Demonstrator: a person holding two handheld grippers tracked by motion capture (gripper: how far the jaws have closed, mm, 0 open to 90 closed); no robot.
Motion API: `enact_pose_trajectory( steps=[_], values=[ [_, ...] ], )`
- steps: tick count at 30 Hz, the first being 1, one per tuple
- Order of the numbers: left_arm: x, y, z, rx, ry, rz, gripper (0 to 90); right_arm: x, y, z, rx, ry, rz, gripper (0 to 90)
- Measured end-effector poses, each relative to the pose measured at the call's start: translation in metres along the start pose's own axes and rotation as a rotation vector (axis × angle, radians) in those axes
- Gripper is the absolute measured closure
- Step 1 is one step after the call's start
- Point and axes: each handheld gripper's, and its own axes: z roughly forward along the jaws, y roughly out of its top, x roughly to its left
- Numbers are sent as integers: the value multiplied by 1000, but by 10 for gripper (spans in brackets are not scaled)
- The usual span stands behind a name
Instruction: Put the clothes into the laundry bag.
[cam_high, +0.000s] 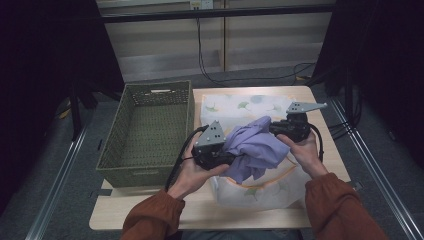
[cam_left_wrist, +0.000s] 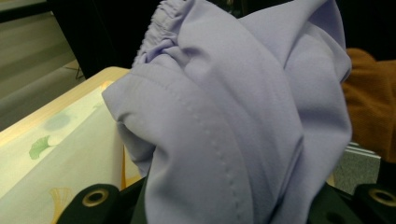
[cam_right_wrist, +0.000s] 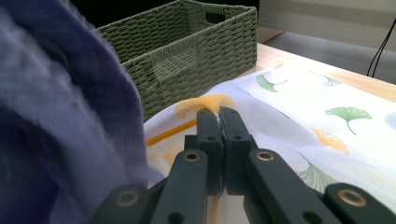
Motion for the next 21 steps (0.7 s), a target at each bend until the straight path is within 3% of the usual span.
enact_pose_trajectory(
  steps=[12,14,17,21],
  values=[
    [7,-21,24,89,3,-36,741,2,1,1,5,5,-7,887],
    [10,-23,25,109,4,-22,738,2,0,1,7,8,-7,888],
    [12,-25,26,100,4,-44,737,2,0,2,13,10,-5,887],
    [12,-28,29,130,7,-33,736,2,-1,3,19,14,-5,887]
  ],
)
